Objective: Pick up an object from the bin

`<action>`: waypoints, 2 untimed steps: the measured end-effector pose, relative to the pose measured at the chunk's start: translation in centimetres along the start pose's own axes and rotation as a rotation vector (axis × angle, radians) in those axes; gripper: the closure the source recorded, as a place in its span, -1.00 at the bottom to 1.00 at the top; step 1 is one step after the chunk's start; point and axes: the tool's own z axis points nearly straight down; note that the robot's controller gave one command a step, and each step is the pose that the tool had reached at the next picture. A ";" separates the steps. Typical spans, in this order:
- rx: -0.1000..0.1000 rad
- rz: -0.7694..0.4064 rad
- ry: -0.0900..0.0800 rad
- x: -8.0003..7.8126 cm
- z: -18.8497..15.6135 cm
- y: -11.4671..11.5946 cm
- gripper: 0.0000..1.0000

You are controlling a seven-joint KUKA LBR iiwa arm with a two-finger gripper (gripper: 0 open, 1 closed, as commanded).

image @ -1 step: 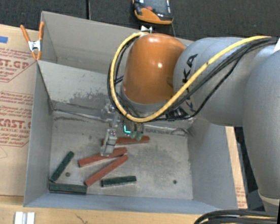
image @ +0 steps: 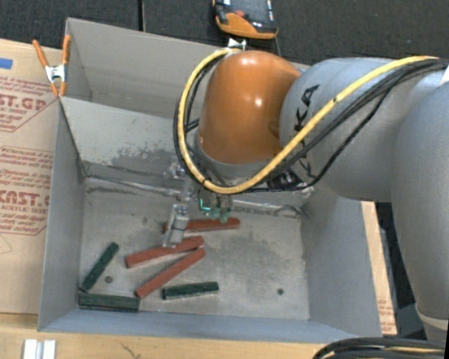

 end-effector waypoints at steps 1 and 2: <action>-0.002 0.038 -0.009 0.4 3.9 0.4 -1.00; 0.001 0.029 0.001 -0.2 10.4 -2.2 1.00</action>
Offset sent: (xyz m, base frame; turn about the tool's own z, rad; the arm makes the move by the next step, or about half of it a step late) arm 0.0022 -0.0227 -0.1038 0.0292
